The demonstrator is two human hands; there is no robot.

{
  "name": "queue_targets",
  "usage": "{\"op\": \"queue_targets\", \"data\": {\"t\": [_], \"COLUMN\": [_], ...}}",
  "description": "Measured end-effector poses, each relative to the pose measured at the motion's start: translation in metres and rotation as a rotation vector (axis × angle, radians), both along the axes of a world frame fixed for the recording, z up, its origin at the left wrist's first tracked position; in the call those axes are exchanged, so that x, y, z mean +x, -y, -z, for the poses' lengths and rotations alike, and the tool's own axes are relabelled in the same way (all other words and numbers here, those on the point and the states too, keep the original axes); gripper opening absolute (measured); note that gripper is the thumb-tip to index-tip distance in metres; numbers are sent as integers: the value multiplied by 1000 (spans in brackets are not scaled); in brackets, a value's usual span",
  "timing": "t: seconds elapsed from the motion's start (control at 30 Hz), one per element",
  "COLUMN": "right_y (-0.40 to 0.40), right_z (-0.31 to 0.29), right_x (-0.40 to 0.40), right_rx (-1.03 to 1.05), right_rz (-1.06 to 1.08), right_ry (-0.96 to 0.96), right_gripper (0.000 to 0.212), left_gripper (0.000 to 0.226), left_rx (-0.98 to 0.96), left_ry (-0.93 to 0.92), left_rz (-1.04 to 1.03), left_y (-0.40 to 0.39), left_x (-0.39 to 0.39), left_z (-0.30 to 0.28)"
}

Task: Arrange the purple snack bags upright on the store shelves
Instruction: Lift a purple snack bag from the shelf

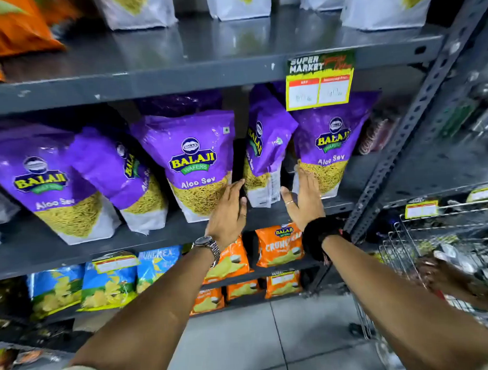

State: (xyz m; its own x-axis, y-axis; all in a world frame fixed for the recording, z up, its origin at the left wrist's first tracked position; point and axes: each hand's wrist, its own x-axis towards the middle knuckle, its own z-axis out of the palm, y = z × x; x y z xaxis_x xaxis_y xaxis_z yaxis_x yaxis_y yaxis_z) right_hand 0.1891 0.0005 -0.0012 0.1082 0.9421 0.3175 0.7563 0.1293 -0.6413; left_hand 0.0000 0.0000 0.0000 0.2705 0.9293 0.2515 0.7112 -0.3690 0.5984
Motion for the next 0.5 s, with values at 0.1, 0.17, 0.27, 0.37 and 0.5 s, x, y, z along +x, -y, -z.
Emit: {"op": "queue_targets", "data": {"t": [0.1, 0.17, 0.27, 0.37, 0.5], "right_y": [-17, -28, -44, -51, -48], "right_z": [6, 8, 9, 10, 13], "right_x": [-5, -10, -14, -17, -15], "right_rx": [-131, -190, -206, -191, -235], "right_rz": [-38, -79, -98, -115, -123], "right_ry": [-180, -262, -333, -348, -408], "right_gripper": [63, 65, 68, 62, 61], "left_gripper": [52, 55, 56, 52, 50], "left_rx": [-150, -226, -285, -328, -365], "left_ry": [73, 114, 244, 357, 465], "left_rz": [-43, -92, -124, -133, -127], "left_y": [-20, -30, -42, -51, -52], "left_x": [13, 25, 36, 40, 40], "left_z": [16, 21, 20, 22, 29]}}
